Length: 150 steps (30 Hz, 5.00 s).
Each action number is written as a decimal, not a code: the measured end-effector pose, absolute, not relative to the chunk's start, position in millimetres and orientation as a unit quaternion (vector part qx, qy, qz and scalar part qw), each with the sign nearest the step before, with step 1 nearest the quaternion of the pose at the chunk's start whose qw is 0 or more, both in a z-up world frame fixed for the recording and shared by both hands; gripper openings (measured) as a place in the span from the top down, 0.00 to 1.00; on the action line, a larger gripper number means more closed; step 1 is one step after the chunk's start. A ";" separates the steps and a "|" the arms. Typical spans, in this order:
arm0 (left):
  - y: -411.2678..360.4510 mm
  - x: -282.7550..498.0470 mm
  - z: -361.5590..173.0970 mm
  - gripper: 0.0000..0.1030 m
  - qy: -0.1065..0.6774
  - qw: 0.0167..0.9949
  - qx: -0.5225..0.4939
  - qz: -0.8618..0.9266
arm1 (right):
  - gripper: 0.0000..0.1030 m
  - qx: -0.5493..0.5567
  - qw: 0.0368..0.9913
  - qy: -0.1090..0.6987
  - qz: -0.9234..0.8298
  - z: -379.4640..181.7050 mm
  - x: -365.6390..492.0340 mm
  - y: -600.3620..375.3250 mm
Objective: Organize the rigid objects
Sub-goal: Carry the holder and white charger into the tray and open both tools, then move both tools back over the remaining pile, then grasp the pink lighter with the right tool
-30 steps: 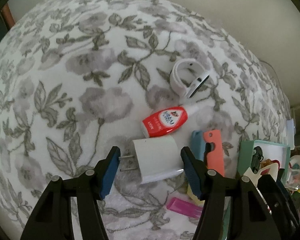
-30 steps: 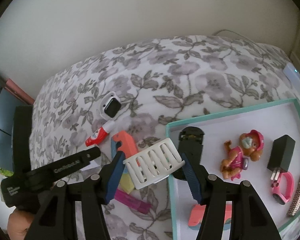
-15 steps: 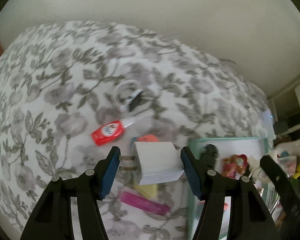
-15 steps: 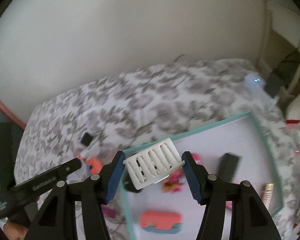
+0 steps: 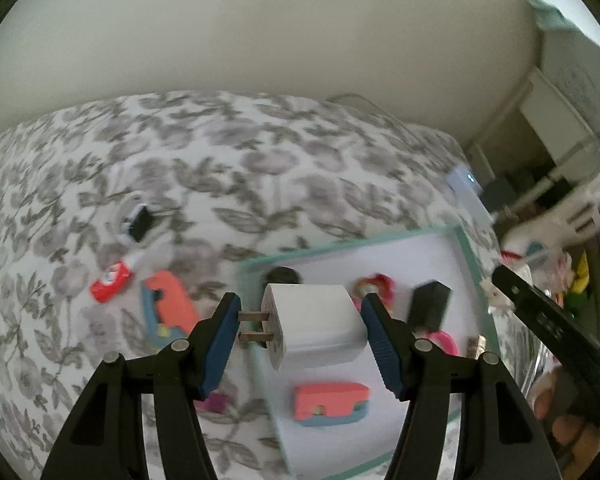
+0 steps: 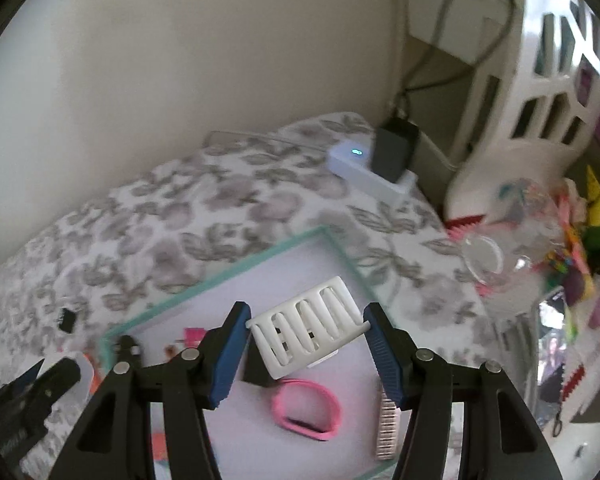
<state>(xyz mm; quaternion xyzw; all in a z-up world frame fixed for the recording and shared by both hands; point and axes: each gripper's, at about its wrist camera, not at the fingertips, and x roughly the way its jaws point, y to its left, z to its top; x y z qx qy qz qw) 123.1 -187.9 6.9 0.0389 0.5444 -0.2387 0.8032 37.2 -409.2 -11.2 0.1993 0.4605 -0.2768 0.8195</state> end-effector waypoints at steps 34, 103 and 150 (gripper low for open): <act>-256.2 87.4 -58.9 0.27 0.598 0.751 0.140 -0.243 | 0.35 0.204 0.766 0.535 -0.294 -76.4 32.4 -435.1; 59.0 171.0 -85.6 0.06 0.654 0.753 0.002 0.073 | 0.02 0.160 0.803 0.573 -0.018 -91.1 116.9 -150.0; 107.1 198.2 -91.7 0.06 0.657 0.752 -0.032 0.038 | 0.18 0.153 0.801 0.557 -0.160 -121.0 109.5 -113.9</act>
